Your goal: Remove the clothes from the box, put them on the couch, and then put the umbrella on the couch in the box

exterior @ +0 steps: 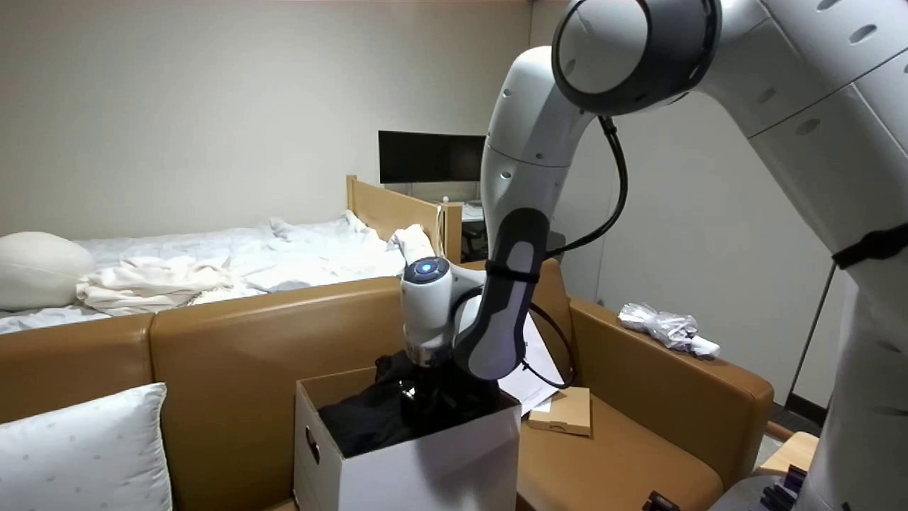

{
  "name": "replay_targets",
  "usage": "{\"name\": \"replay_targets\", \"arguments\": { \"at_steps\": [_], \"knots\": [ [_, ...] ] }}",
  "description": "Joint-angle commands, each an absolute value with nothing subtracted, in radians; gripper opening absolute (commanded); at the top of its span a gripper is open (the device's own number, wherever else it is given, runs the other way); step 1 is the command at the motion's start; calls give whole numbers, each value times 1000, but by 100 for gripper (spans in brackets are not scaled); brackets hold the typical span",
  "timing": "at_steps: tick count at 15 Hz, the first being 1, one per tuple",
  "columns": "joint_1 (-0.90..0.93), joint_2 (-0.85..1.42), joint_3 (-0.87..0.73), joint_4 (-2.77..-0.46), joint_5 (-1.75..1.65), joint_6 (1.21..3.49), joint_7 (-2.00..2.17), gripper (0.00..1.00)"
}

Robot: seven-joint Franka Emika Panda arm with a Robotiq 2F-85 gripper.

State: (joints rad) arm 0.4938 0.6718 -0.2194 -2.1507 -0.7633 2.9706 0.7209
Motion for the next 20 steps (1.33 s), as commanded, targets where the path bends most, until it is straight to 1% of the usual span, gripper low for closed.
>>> {"name": "replay_targets", "arguments": {
  "at_steps": [1,3,7,12,14,18,19,20],
  "knots": [
    [750,762,-475,-2130,-763,3089,985,73],
    [879,809,-588,-2127,-744,3101,1131,59],
    [1075,881,-718,-2141,-703,3049,1399,34],
    [1180,915,-711,-2156,-385,2884,1424,1],
    [1223,951,-736,-2145,-316,2874,1486,0],
    [1354,1086,-861,-2130,-267,2952,1623,3],
    [1314,1001,-939,-2098,-292,2895,1529,3],
    [1338,1027,-973,-2085,-286,2894,1536,3]
  ]
}}
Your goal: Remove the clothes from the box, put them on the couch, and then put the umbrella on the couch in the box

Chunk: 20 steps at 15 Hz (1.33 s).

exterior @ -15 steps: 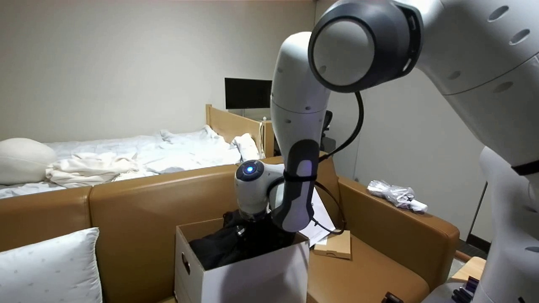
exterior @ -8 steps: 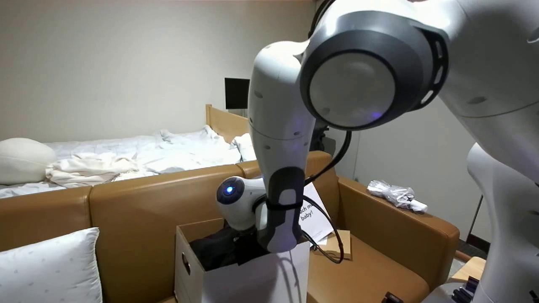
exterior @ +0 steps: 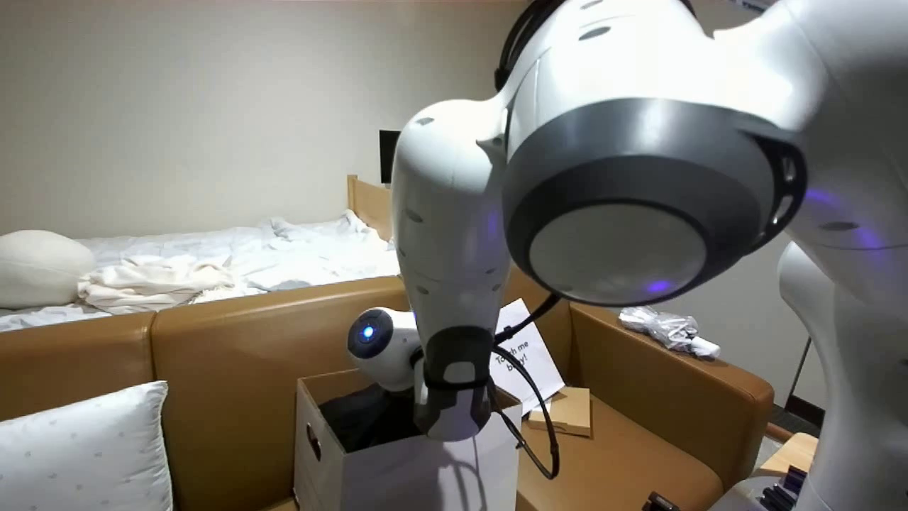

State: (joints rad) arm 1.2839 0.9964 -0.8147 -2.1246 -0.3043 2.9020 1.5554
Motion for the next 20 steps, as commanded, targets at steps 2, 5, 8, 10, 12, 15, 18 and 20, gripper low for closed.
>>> {"name": "replay_targets", "arguments": {
  "at_steps": [2,5,8,10,12,15,18,20],
  "knots": [
    [1351,1054,-1074,-2034,-285,2890,1519,3],
    [1306,1043,-1177,-1926,-282,2852,1441,3],
    [1262,1078,-1293,-1802,-292,2823,1397,3],
    [1217,1111,-1367,-1714,-288,2792,1390,3],
    [1165,1128,-1431,-1638,-287,2760,1399,3],
    [1070,1147,-1518,-1516,-288,2703,1413,3],
    [984,1142,-1603,-1401,-293,2646,1425,3],
    [934,1131,-1662,-1330,-299,2607,1428,3]
  ]
}}
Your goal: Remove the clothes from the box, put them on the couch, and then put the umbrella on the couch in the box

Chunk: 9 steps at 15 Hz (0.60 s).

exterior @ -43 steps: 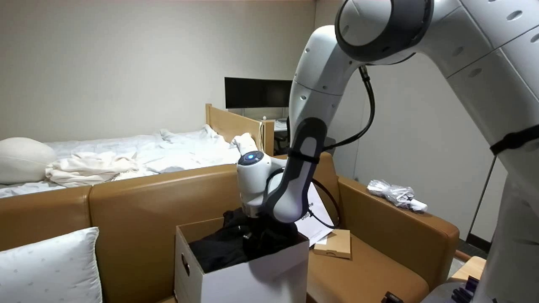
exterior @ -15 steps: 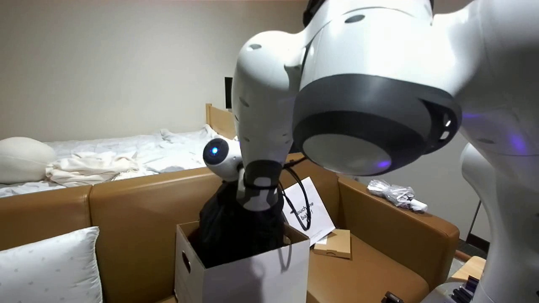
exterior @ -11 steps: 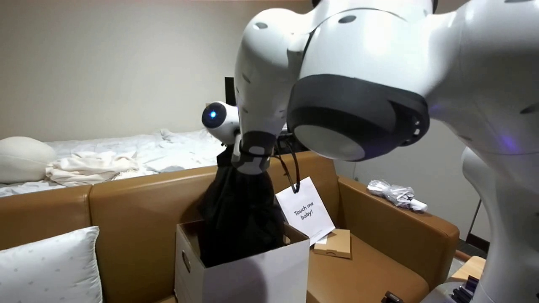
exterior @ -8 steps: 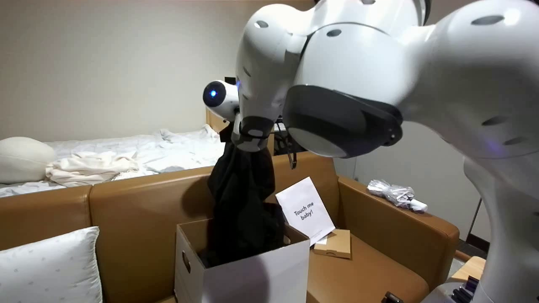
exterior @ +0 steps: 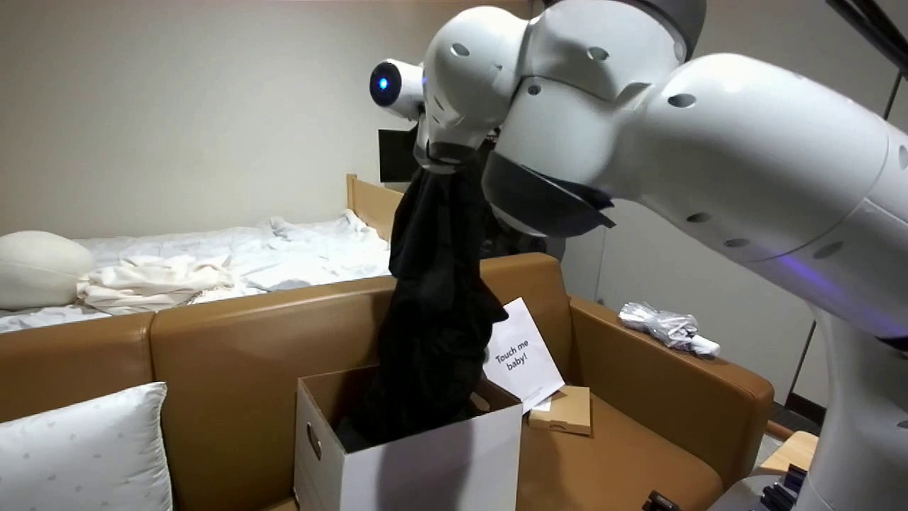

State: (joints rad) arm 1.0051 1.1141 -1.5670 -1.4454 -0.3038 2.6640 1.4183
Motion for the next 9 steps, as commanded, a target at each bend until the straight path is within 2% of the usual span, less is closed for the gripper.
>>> {"name": "replay_targets", "arguments": {
  "at_steps": [1,9],
  "knots": [
    [910,1125,-1692,-1298,-302,2586,1429,3],
    [627,1080,-1865,-1038,-345,2395,1383,3]
  ]
}}
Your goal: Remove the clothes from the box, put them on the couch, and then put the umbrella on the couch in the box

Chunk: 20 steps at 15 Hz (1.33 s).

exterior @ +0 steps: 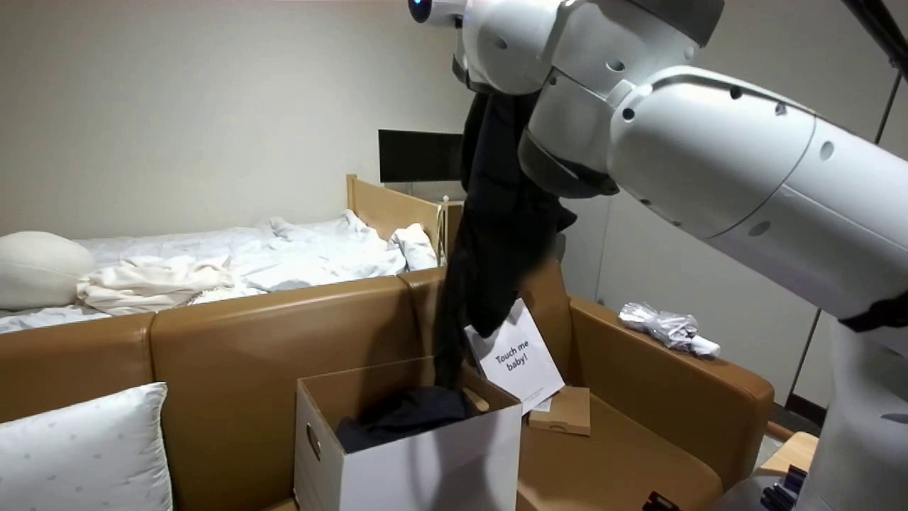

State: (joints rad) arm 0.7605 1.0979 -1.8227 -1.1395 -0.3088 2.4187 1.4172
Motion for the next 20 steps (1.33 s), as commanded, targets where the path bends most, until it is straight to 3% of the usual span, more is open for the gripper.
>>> {"name": "replay_targets", "arguments": {
  "at_steps": [1,6,15,20],
  "knots": [
    [583,1077,-1871,-1034,-359,2405,1370,3],
    [497,1147,-1895,-1202,-458,2516,1365,3],
    [958,1069,-1763,-1797,-463,2903,1276,3],
    [1235,982,-1786,-2138,-514,3099,1278,3]
  ]
}}
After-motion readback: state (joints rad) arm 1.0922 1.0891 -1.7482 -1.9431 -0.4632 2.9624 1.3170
